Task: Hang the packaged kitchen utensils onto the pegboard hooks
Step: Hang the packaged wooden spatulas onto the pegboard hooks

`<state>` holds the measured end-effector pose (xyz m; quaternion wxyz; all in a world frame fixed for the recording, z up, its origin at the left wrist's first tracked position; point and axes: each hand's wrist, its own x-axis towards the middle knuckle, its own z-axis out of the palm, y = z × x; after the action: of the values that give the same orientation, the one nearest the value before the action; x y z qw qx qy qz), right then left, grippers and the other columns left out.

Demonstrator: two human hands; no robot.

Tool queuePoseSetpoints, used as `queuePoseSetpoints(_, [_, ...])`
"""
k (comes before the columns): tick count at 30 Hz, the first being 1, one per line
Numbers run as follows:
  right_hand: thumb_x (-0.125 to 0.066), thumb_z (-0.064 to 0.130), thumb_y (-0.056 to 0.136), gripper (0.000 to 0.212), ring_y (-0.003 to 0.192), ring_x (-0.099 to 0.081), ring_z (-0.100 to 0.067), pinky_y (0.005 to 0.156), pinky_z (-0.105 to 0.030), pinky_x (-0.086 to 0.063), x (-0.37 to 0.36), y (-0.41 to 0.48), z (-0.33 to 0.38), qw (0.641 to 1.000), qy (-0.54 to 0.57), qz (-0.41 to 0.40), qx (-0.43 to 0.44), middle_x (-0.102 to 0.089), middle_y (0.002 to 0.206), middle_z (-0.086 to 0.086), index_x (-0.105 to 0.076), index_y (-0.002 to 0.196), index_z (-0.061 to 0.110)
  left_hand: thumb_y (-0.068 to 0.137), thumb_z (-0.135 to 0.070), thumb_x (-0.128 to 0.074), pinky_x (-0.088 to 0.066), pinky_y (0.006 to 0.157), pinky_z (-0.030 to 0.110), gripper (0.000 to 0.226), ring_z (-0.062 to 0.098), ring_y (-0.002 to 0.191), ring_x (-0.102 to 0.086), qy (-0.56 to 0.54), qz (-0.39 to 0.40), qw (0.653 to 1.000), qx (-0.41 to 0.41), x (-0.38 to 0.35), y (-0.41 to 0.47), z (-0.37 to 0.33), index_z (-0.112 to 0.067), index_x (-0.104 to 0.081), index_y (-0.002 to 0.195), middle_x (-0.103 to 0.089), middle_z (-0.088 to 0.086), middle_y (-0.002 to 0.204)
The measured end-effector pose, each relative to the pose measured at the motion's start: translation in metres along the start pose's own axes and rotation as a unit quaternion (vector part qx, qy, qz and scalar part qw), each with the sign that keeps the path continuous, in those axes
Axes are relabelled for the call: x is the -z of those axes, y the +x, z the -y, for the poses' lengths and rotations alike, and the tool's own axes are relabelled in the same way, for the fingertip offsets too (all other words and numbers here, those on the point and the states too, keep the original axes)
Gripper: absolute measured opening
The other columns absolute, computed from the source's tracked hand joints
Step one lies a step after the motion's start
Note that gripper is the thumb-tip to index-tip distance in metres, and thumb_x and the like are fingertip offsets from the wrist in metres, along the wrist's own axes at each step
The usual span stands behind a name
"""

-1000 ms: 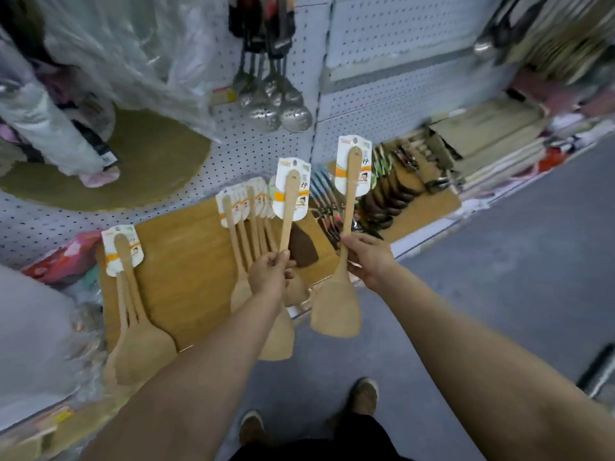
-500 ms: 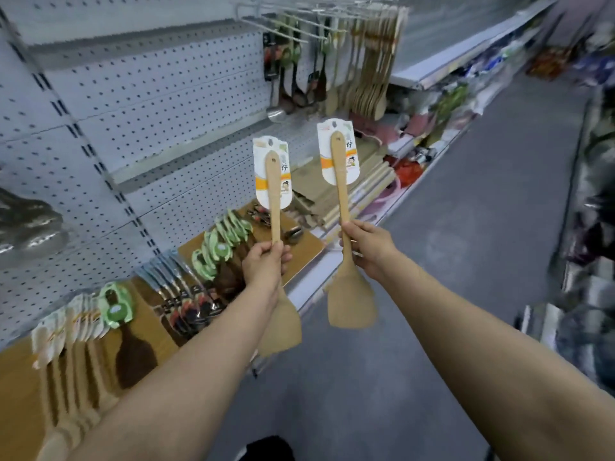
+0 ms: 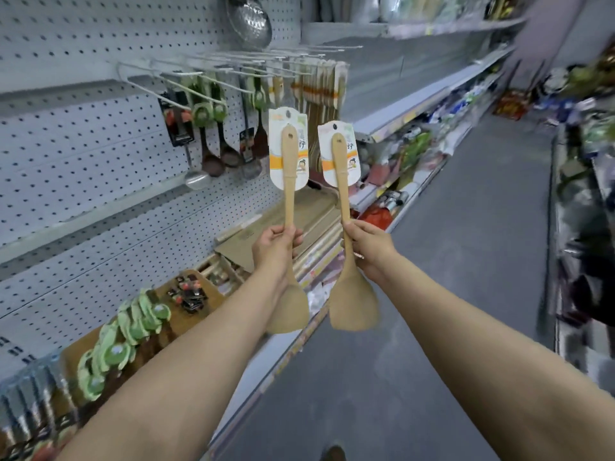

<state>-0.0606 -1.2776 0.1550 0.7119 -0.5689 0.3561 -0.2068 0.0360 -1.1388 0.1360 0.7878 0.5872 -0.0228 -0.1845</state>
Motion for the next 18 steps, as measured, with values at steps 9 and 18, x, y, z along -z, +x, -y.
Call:
queuePoseSetpoints(9, [-0.071, 0.026, 0.093, 0.014, 0.055, -0.056, -0.015, 0.053, -0.028, -0.046, 0.090, 0.177, 0.084, 1.000, 0.002, 0.024, -0.008, -0.062, 0.063, 0.000, -0.071, 0.084, 0.016, 0.095, -0.015, -0.064, -0.054, 0.075, 0.030, 0.007, 0.013, 0.082, -0.068, 0.011, -0.016, 1.000, -0.004, -0.169, 0.103, 0.004, -0.011, -0.067, 0.100, -0.076, 0.006, 0.096])
queuePoseSetpoints(18, [-0.067, 0.020, 0.097, 0.010, 0.059, -0.053, -0.017, 0.058, -0.031, -0.049, 0.147, 0.336, 0.133, 0.991, 0.015, 0.128, -0.022, -0.059, 0.067, -0.005, -0.073, 0.097, 0.012, 0.094, -0.015, -0.065, -0.052, 0.069, 0.027, 0.008, 0.015, 0.083, -0.067, -0.015, -0.118, 0.993, -0.014, -0.284, 0.169, 0.040, -0.011, -0.068, 0.100, -0.077, 0.005, 0.095])
